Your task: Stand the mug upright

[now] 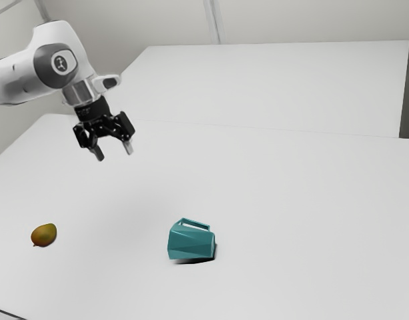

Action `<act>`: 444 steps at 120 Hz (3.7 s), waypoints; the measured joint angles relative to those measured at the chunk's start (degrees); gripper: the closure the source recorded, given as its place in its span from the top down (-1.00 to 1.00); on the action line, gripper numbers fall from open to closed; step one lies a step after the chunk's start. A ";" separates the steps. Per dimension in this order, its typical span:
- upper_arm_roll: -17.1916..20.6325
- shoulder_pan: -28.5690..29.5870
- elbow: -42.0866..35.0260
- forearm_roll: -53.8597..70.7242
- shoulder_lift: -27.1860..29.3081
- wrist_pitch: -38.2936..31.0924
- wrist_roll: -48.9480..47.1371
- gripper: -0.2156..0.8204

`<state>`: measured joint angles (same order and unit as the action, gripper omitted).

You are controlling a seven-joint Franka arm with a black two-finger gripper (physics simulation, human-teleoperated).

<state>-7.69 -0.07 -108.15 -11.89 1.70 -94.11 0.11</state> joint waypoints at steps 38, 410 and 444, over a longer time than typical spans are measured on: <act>-0.64 1.05 -7.44 -18.78 -7.78 -1.46 -1.87 0.58; 7.87 -4.24 -7.45 15.70 -13.62 -28.04 -7.39 -0.93; 7.87 -4.32 -7.37 15.24 -11.78 -27.64 -6.89 0.02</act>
<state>0.18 -4.39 -115.51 3.34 -10.07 -121.74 -6.79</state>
